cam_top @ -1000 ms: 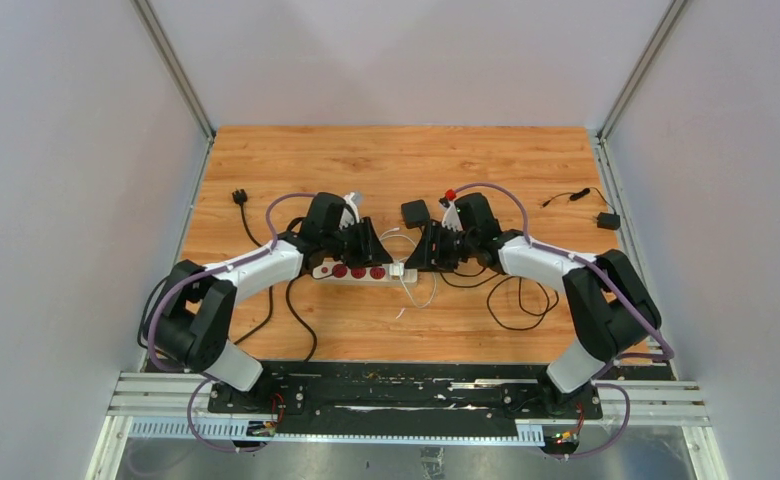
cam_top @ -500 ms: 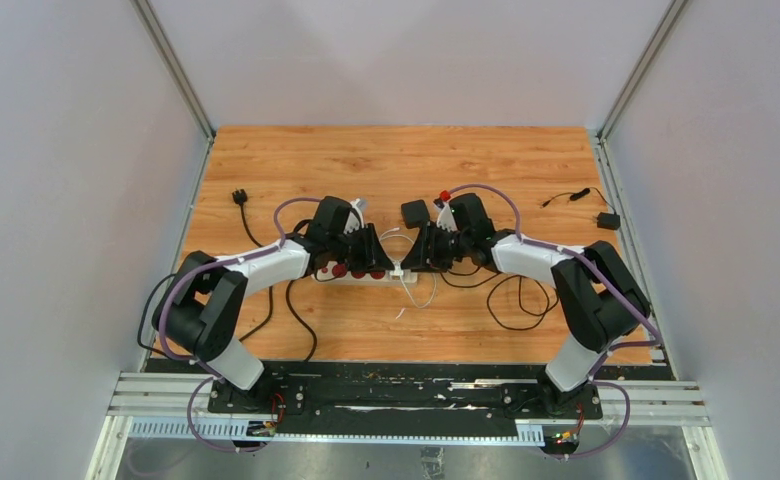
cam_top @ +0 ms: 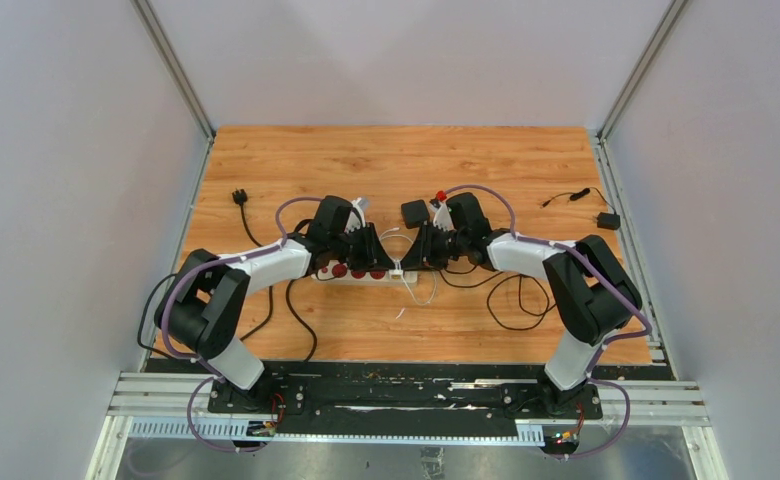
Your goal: Insert the plug
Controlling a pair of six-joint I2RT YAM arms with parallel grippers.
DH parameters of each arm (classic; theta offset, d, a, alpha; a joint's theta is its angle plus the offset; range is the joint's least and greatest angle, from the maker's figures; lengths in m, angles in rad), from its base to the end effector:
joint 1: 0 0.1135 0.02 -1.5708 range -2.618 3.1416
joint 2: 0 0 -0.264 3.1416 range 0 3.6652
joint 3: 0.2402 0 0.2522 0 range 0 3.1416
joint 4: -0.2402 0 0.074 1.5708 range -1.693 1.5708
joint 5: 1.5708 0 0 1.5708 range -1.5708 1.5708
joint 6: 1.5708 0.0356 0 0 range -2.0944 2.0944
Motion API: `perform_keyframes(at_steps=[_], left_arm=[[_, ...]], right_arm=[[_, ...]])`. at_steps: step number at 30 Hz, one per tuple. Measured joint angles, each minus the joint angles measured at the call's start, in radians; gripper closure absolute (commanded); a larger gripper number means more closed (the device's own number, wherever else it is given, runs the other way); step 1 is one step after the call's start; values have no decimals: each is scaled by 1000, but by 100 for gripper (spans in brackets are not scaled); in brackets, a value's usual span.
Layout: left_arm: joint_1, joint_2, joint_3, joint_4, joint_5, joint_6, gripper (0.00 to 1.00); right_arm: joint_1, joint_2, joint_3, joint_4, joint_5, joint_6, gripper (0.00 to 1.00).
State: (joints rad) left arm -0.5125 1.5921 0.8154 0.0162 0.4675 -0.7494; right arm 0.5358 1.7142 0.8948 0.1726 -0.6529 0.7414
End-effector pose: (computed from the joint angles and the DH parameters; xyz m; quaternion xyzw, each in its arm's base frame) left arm 0.2702 -0.1704 0.1756 -0.0150 0.8986 -0.3981 0.1840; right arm 0.2903 0.1975 0.1751 -0.0552 0.8581 0.4822 0.1679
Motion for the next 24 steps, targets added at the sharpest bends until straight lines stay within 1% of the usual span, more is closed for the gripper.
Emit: perform_keyframes(at_steps=[4, 6, 7, 13, 17, 19, 24], left_arm=[[0, 1, 0, -4, 2, 6, 77], [0, 1, -1, -6, 1, 11, 79], [0, 1, -4, -5, 1, 14, 79], [0, 13, -11, 11, 12, 17, 83], [0, 18, -10, 10, 11, 18, 85], [-1, 18, -5, 0, 6, 21, 85], [-9, 24, 4, -34, -21, 35, 87]], right_arm=[[0, -1, -10, 12, -3, 3, 81], [1, -2, -21, 27, -3, 3, 86], [1, -3, -27, 34, -3, 3, 87], [1, -3, -61, 82, -6, -1, 89], [1, 5, -48, 63, -7, -31, 92], [1, 16, -35, 43, -12, -47, 97], [0, 43, -7, 10, -29, -66, 98]])
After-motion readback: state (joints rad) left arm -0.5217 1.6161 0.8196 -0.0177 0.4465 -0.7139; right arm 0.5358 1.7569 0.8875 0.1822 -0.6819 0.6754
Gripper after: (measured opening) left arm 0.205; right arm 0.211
